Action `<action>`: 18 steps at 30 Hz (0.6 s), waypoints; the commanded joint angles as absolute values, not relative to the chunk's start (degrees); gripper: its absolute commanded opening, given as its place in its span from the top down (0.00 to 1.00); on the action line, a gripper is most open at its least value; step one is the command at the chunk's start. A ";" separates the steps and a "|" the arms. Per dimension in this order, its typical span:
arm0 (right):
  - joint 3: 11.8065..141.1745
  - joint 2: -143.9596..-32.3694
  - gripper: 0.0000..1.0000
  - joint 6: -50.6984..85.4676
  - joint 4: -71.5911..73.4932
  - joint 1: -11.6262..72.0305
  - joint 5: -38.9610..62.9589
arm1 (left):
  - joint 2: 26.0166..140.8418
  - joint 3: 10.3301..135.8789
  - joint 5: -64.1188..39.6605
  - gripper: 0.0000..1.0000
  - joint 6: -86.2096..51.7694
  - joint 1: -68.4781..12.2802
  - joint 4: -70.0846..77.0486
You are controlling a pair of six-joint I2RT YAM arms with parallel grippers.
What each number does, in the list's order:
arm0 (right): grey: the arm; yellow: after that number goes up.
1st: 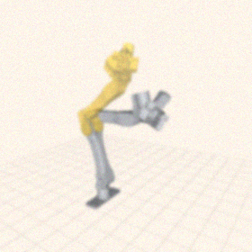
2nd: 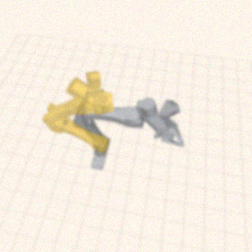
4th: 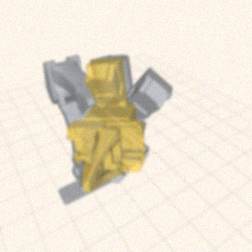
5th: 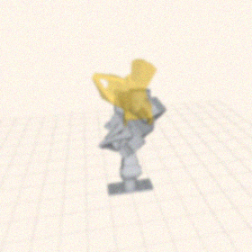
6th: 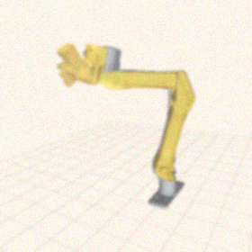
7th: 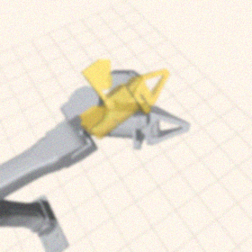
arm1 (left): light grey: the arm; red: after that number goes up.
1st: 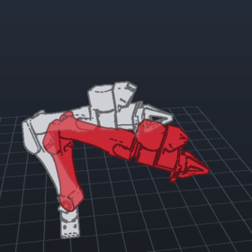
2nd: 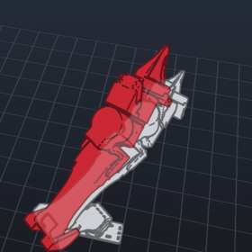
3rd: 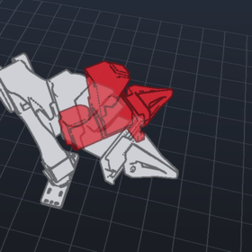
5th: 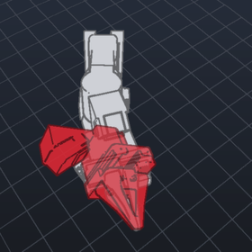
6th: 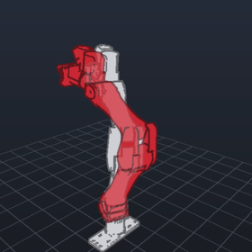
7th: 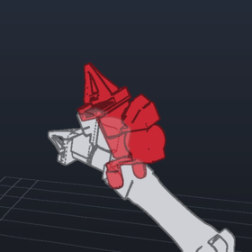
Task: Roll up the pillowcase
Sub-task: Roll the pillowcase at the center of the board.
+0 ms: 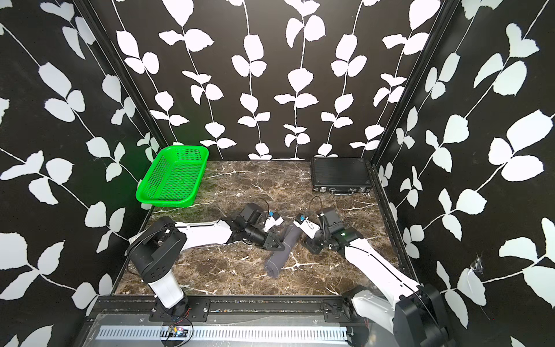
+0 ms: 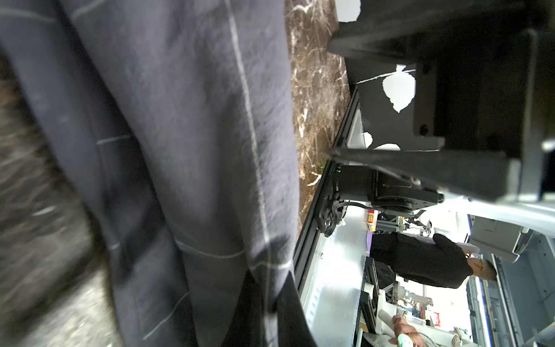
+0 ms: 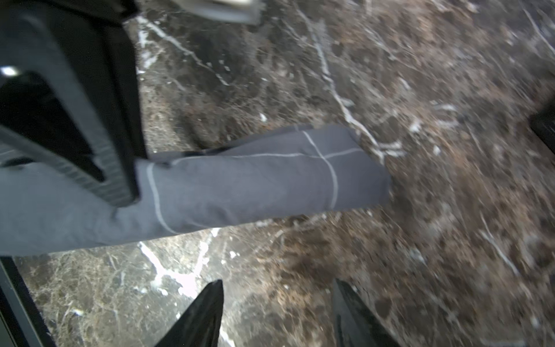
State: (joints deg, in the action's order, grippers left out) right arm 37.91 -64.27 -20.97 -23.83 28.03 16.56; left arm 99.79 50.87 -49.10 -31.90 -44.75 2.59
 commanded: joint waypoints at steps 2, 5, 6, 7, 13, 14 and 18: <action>41.52 -69.29 0.41 -21.48 -18.77 32.10 14.15 | 100.10 48.46 -50.25 0.98 -30.54 -42.69 4.35; 43.29 -72.57 0.42 -21.78 -17.50 34.14 13.22 | 100.01 47.38 -49.57 0.92 -29.41 -41.21 3.69; 44.09 -73.67 0.42 -22.08 -17.29 34.66 12.78 | 99.76 46.91 -49.42 0.92 -29.38 -40.69 3.86; 44.86 -74.70 0.42 -22.34 -17.27 35.09 12.50 | 99.52 46.27 -49.04 0.91 -29.64 -40.52 4.43; 48.47 -80.74 0.42 -22.42 -16.35 36.55 12.14 | 99.66 46.62 -47.35 0.76 -25.99 -38.74 -0.44; 48.74 -81.64 0.42 -22.23 -15.90 36.64 12.19 | 99.73 47.03 -46.61 0.75 -24.99 -38.70 -1.95; 51.23 -84.98 0.41 -18.90 -14.76 36.65 10.48 | 99.98 48.86 -43.02 0.69 -20.89 -38.63 -8.37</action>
State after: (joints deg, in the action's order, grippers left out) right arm 47.90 -83.74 -21.43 -16.58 36.34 12.23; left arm 100.18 47.20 -46.00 -25.26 -38.79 -1.98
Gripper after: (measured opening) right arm 0.584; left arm 0.301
